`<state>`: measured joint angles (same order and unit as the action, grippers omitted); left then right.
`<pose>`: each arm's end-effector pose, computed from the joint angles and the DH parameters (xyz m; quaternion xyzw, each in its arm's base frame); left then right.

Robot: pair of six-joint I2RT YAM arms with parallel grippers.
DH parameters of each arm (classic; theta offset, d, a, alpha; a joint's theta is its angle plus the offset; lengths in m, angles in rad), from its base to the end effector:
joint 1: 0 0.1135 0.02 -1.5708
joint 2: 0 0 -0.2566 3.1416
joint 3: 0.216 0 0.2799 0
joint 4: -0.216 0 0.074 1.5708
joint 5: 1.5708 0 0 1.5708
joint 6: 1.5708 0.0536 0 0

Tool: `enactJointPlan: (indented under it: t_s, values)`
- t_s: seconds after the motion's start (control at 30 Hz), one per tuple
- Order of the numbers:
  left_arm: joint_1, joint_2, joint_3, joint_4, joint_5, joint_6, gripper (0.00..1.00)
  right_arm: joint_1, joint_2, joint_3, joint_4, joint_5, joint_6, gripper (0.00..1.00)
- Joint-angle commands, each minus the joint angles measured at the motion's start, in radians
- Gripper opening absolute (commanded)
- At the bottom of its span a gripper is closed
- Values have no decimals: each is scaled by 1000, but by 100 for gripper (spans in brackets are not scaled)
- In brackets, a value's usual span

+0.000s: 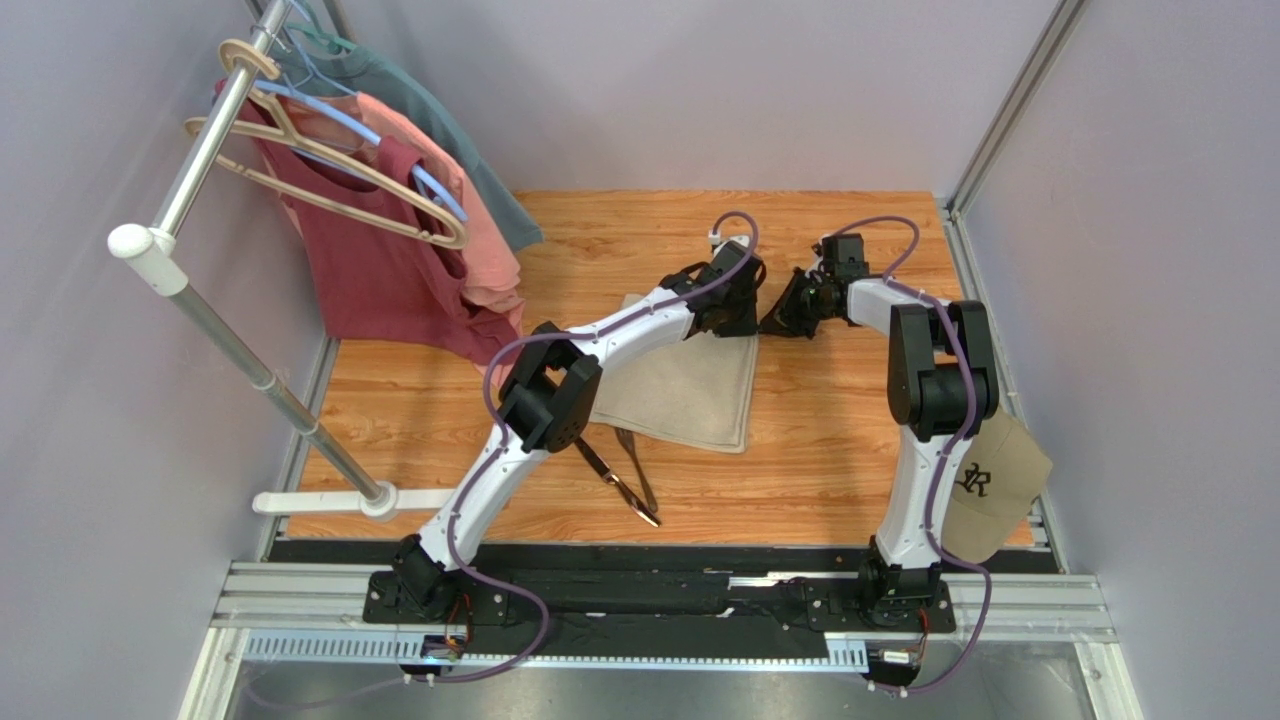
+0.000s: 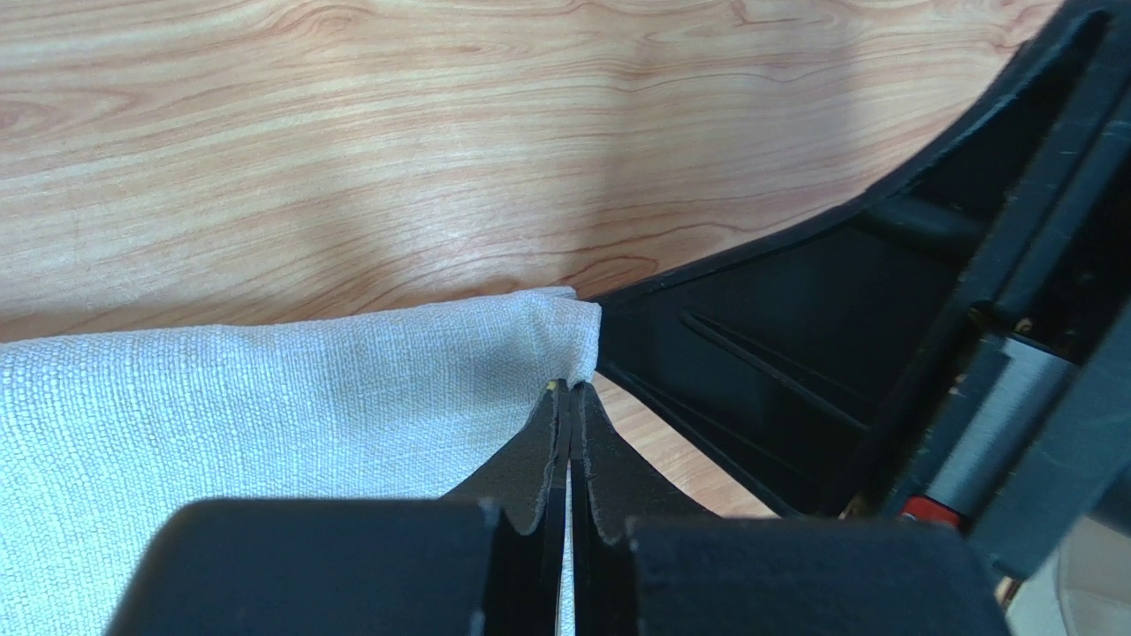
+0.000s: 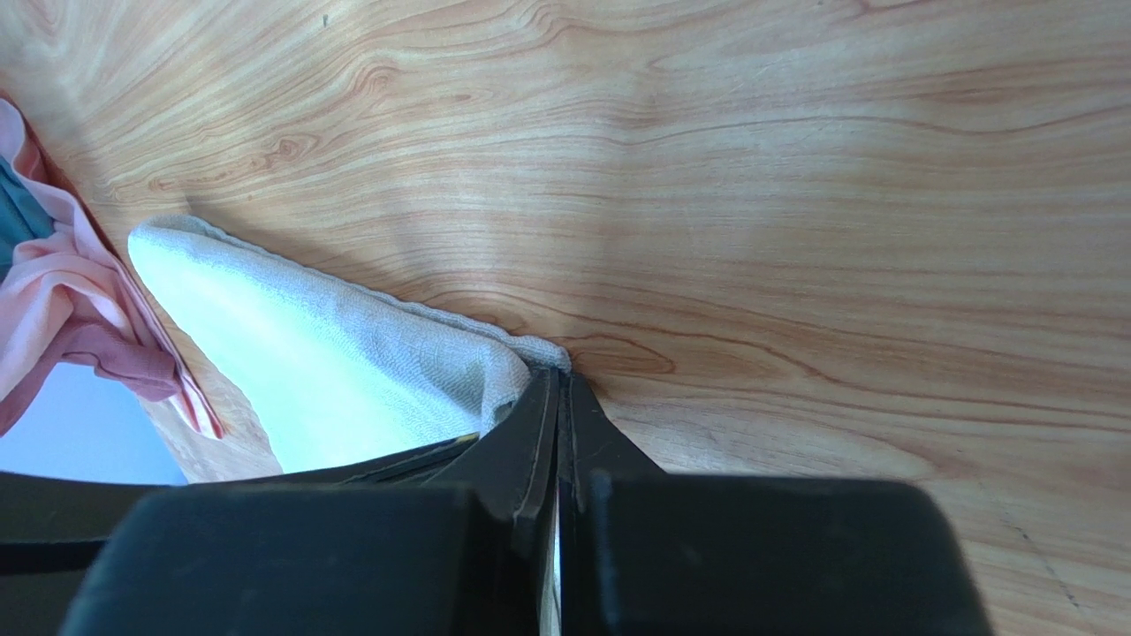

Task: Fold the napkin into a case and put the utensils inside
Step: Smooth out the lower triangle-folded napkin at the center of the board, then move the lower triangle-folded napkin to the center of the board.

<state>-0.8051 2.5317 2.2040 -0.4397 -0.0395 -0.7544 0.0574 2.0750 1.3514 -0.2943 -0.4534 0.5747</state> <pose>0.4176 -0.4313 0.1407 0.0156 0.9201 -0.2619 0.2907 0.4506 0.0494 0.0981 0.1805 0.9219 0.2882 0.1856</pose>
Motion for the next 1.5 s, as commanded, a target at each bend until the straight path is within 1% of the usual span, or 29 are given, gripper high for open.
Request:
enactJointPlan:
  t_s: [0.0, 0.13, 0.23, 0.27, 0.33, 0.37, 0.4, 0.43, 0.47, 0.53, 0.6, 0.63, 0.67, 0.7, 0.73, 0.77, 0.8, 0.83, 0.9, 0.93, 1.03, 1.07, 1.17, 1.27, 1.47]
  values:
    - [-5, 6, 45, 2, -14, -20, 0, -7, -29, 9, -22, 41, -18, 0]
    - [-5, 16, 56, 4, -8, -20, 0, -10, -49, 11, -25, 36, -12, 0]
    - [-3, 12, 57, -1, 13, 6, 11, -14, -67, 28, -54, 42, -18, 0]
    - [-3, -5, 56, -4, 24, 15, 24, -17, -87, 35, -65, 48, -22, 1]
    - [-3, -31, 31, 18, 52, 50, 42, -27, -105, 51, -118, 81, -47, 5]
    - [-3, -66, 23, 24, 79, 59, 59, -28, -116, 73, -141, 93, -58, 8]
    - [-3, -85, 16, 27, 93, 69, 66, -30, -143, 80, -175, 120, -70, 10]
    - [-3, -106, -3, 25, 102, 81, 69, -31, -157, 86, -190, 137, -81, 12]
    - [-3, -149, -16, 29, 133, 84, 74, -33, -173, 91, -204, 156, -91, 16]
    - [1, -194, -68, 26, 170, 69, 74, -33, -203, 88, -218, 154, -93, 19]
    - [10, -267, -121, 19, 239, 60, 68, -30, -219, 63, -218, 118, -90, 23]
    - [11, -296, -201, 18, 251, 61, 65, -28, -234, 51, -212, 107, -82, 24]
    - [11, -359, -251, 21, 277, 63, 56, -28, -240, 35, -200, 85, -75, 27]
    - [9, -390, -301, 27, 292, 63, 48, -27, -243, 19, -180, 32, -67, 27]
    - [10, -421, -407, 53, 309, 67, 42, -19, -242, 17, -183, 21, -68, 28]
    - [11, -480, -462, 71, 338, 78, 29, -11, -239, 17, -190, 16, -78, 28]
    - [11, -507, -516, 97, 343, 81, 24, -5, -240, 17, -200, 6, -88, 28]
    - [11, -528, -606, 149, 358, 75, 15, 16, -242, 3, -200, 2, -88, 28]
    - [11, -533, -639, 159, 381, 61, 9, 41, -254, -26, -175, -13, -84, 26]
    - [9, -522, -638, 159, 424, 58, 5, 57, -262, -64, -164, -16, -72, 25]
    - [-12, -475, -616, 130, 415, 67, 3, 74, -288, -121, -118, -25, -56, 15]
    - [-28, -459, -613, 119, 405, 72, 2, 78, -288, -145, -114, -33, -56, 9]
    - [-45, -442, -625, 110, 369, 73, 1, 81, -285, -169, -109, -41, -71, 3]
    - [-62, -432, -638, 102, 354, 78, 1, 84, -288, -182, -111, -39, -82, 0]
    - [-89, -436, -667, 99, 336, 76, 0, 82, -300, -213, -109, -27, -87, 0]
